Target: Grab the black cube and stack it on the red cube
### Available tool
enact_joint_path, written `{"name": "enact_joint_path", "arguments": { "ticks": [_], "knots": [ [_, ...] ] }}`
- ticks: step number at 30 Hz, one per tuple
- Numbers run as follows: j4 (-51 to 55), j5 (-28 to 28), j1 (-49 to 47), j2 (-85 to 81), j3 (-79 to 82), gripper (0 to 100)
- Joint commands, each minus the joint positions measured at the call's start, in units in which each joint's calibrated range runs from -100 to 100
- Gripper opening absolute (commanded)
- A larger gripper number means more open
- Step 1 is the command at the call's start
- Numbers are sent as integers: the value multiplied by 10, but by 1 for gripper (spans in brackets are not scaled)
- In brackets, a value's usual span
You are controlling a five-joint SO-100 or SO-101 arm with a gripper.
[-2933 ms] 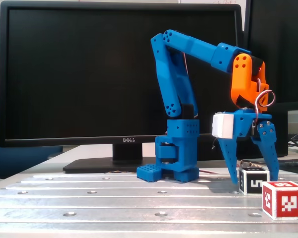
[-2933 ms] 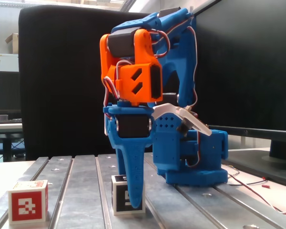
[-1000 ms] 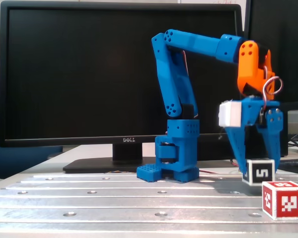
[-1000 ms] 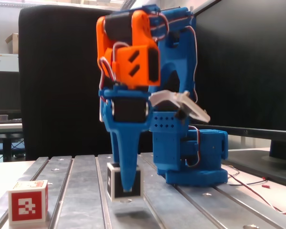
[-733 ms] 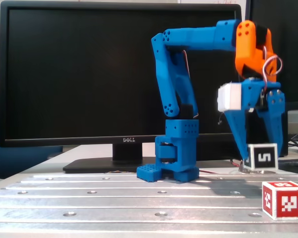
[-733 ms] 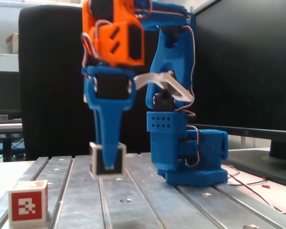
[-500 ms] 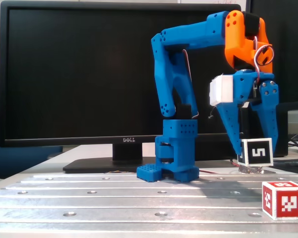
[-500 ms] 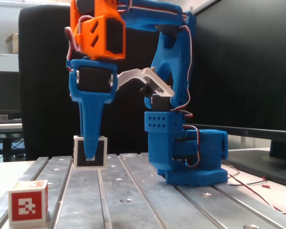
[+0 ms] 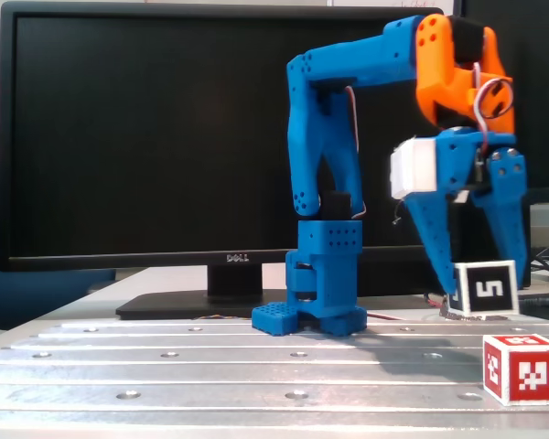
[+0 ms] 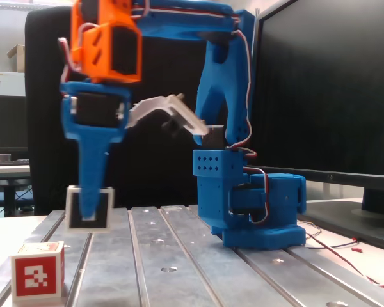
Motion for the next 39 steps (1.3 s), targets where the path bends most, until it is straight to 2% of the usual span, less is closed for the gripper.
{"name": "enact_joint_path", "arguments": {
  "ticks": [1, 17, 39],
  "knots": [
    [20, -1, -1, 28, -76, 17],
    [38, -2, 19, 157, -237, 17],
    [41, -2, 21, 182, -250, 17]
  ]
}}
